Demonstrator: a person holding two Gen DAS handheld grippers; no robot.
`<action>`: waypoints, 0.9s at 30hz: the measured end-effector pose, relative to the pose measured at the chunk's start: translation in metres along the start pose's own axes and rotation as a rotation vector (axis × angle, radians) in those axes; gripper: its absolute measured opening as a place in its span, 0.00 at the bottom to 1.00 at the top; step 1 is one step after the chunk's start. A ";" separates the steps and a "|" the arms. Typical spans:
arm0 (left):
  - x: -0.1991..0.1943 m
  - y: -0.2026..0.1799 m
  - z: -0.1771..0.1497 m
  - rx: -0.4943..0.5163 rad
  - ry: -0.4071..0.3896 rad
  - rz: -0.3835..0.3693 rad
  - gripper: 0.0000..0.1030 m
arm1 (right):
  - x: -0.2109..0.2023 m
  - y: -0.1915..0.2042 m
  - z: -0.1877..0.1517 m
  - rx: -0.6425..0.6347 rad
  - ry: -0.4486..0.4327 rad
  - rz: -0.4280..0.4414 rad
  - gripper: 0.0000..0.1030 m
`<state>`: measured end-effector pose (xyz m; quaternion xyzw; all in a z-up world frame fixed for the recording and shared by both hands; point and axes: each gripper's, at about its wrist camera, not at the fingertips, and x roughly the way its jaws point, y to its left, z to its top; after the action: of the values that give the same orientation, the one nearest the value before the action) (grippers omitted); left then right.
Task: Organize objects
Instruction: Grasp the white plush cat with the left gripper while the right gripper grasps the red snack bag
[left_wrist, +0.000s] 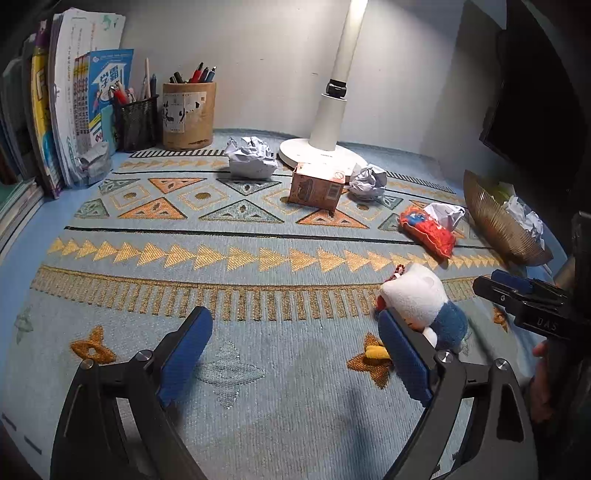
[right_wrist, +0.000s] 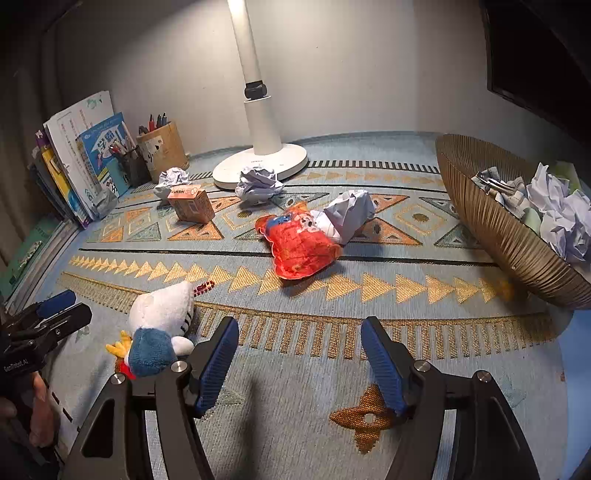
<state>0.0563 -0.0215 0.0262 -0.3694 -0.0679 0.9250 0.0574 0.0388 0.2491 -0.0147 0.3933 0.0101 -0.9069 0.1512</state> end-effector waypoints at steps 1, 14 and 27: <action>-0.001 -0.001 0.000 0.002 -0.004 0.000 0.88 | 0.000 0.002 0.000 -0.007 0.001 0.003 0.65; -0.004 -0.047 0.004 0.038 0.059 -0.167 0.88 | -0.001 0.013 0.055 -0.062 0.041 0.099 0.65; 0.045 -0.108 -0.001 0.156 0.181 -0.073 0.74 | 0.085 0.006 0.073 -0.127 0.164 -0.012 0.62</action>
<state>0.0308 0.0920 0.0135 -0.4429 -0.0038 0.8878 0.1253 -0.0661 0.2108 -0.0245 0.4557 0.0823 -0.8701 0.1688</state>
